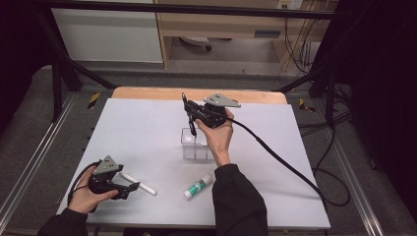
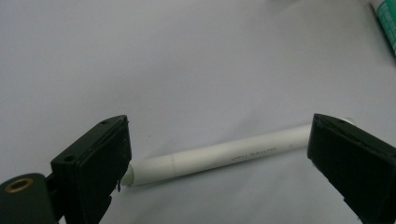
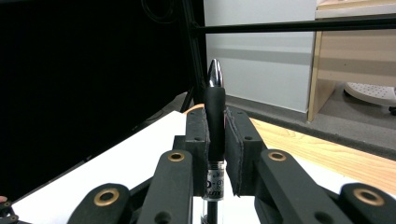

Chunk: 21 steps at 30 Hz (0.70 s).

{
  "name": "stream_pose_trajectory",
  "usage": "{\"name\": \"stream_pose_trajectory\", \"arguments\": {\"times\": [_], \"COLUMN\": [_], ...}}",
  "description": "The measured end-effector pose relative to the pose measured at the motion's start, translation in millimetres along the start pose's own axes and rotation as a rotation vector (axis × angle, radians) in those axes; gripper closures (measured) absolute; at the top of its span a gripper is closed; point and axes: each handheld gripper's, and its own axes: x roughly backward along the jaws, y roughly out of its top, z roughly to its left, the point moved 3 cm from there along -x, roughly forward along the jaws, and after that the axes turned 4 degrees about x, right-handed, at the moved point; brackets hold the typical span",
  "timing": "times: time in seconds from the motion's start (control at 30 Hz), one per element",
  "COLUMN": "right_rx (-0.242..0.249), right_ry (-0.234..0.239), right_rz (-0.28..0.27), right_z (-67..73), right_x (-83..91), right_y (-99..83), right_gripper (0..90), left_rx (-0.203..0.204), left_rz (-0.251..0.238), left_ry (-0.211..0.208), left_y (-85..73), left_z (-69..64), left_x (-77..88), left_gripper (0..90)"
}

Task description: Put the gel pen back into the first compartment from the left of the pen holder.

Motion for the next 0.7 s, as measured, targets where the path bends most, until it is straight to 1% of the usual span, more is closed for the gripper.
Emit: {"name": "stream_pose_trajectory", "arguments": {"times": [0.2,0.4,0.7], "right_rx": [-0.006,0.009,0.005], "right_ry": [0.012,0.011,0.017], "right_rz": [0.009,0.037,0.062], "right_z": [3.5,3.9,4.8], "right_x": [-12.6,-16.5,-19.5], "right_y": [-8.3,-16.4,-32.9], "right_gripper": [80.2,80.2,80.2], "left_rx": [0.002,0.005,0.004], "left_rz": [-0.002,-0.002,-0.002], "left_ry": [0.000,-0.001,-0.001], "left_y": [-0.2,-0.4,-0.6], "left_z": [0.6,0.9,1.3], "left_x": [0.4,0.5,0.9], "left_gripper": [6.4,6.4,6.4]}}
